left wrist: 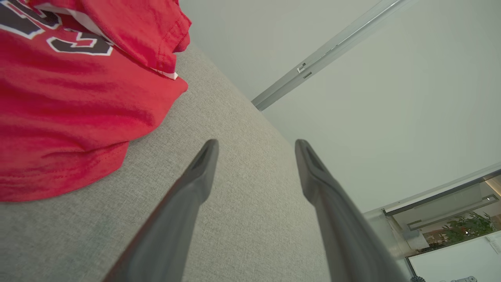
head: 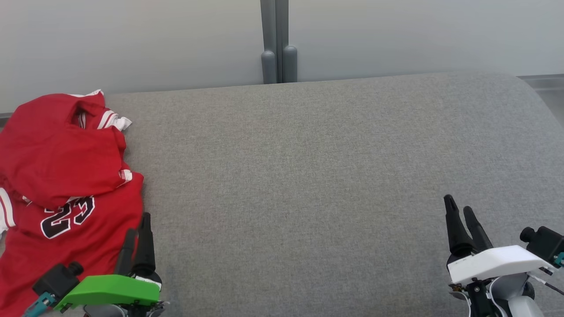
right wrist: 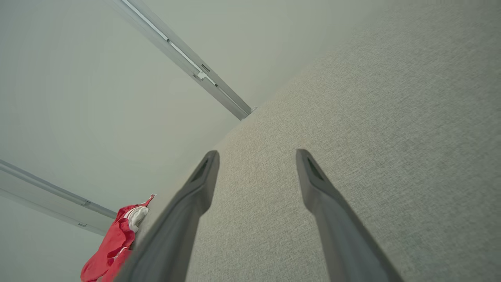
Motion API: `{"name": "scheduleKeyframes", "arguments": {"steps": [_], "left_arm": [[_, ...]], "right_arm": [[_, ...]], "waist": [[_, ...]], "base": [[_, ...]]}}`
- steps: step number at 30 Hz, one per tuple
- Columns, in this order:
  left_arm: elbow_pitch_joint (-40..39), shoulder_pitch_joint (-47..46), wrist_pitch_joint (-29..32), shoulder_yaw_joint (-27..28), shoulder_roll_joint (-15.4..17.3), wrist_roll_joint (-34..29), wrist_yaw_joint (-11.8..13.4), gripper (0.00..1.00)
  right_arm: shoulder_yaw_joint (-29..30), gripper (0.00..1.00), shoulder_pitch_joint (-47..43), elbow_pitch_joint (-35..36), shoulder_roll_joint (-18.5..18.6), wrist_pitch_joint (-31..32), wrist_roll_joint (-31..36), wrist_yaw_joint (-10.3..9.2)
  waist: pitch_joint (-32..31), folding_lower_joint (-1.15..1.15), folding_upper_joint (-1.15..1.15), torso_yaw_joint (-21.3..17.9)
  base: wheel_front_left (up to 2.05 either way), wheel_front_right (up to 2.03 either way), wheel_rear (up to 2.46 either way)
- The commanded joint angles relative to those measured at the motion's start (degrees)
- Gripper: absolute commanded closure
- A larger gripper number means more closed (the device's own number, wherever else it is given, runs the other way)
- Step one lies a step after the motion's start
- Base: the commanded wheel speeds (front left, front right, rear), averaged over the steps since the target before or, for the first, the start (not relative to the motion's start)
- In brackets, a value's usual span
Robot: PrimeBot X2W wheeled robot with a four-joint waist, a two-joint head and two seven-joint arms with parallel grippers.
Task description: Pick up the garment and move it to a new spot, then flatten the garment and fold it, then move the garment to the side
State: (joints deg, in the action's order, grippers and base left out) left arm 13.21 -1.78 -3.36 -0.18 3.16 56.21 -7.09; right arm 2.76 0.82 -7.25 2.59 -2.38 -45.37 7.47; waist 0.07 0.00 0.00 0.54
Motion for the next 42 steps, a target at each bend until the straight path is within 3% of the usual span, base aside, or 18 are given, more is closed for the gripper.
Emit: {"name": "scheduleKeyframes", "arguments": {"steps": [1,42], "left_arm": [[-0.9,-0.1,-0.6,-0.1,0.4,-2.5,-0.2,0.00],[-1.6,3.7,-7.1,-1.3,1.9,-28.8,-0.5,0.00]], "right_arm": [[-0.4,0.00,0.3,0.7,0.6,-0.7,2.6,0.01],[-2.5,0.00,-3.7,1.7,2.2,-7.7,31.6,0.02]], "waist": [[0.0,0.00,0.00,0.0],[-1.0,0.00,0.00,0.5]], "base": [[0.00,0.00,0.00],[0.00,0.00,0.00]]}}
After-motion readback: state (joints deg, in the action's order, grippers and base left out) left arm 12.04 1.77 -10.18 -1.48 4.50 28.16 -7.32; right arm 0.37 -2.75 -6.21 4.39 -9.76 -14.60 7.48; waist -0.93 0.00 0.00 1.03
